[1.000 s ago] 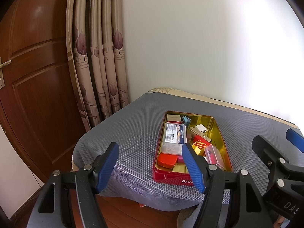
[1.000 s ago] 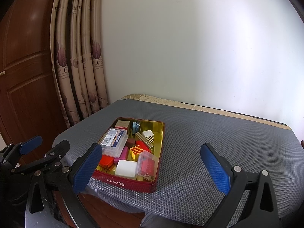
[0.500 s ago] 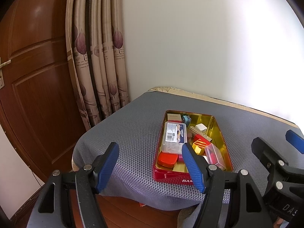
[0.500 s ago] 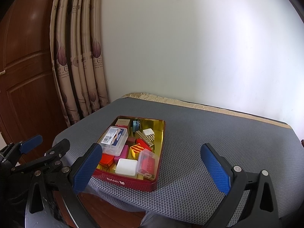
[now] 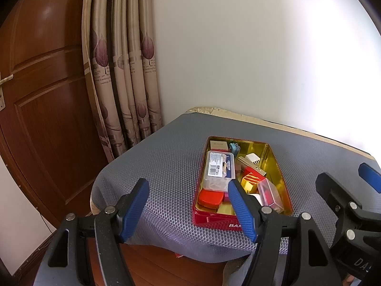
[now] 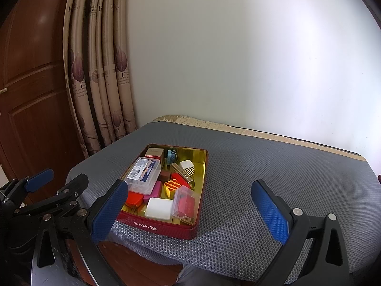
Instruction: Organize rigid objects
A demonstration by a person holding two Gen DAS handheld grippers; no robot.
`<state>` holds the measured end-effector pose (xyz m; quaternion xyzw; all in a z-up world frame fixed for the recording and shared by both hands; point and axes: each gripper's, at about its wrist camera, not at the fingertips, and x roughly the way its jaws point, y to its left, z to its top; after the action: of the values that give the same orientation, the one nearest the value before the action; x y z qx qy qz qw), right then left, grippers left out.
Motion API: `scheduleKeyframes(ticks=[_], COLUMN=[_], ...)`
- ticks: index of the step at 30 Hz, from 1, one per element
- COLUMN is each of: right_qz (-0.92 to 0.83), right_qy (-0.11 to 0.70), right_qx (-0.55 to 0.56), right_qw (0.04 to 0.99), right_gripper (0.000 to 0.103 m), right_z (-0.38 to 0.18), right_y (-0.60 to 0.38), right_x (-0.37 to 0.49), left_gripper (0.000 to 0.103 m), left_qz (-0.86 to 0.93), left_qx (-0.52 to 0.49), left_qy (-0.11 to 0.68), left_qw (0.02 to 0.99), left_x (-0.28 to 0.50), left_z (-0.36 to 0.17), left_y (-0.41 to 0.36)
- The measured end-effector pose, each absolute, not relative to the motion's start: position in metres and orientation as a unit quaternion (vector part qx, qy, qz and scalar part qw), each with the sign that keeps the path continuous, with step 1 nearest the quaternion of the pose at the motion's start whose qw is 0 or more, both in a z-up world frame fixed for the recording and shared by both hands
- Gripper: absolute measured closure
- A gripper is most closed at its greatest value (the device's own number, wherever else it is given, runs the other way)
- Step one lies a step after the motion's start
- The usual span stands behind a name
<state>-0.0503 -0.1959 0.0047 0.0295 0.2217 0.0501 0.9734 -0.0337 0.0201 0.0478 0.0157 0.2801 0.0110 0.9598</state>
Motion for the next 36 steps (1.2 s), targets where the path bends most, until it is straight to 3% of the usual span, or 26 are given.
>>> scheduleKeyframes(ticks=[3, 36], right_qz=[0.050, 0.051], right_qy=[0.222, 0.222], right_qx=[0.030, 0.029], right_qw=[0.973, 0.973], right_gripper=[0.000, 0.000], right_z=[0.005, 0.006], right_y=[-0.196, -0.197], right_x=[-0.051, -0.053], left_gripper=[0.023, 0.023], left_qz=[0.013, 0.019], left_qx=[0.018, 0.008], left_qy=[0.285, 0.307], left_qw=[0.958, 0.951], left_x=[-0.033, -0.023], left_z=[0.047, 0.042], left_y=[0.021, 0.030])
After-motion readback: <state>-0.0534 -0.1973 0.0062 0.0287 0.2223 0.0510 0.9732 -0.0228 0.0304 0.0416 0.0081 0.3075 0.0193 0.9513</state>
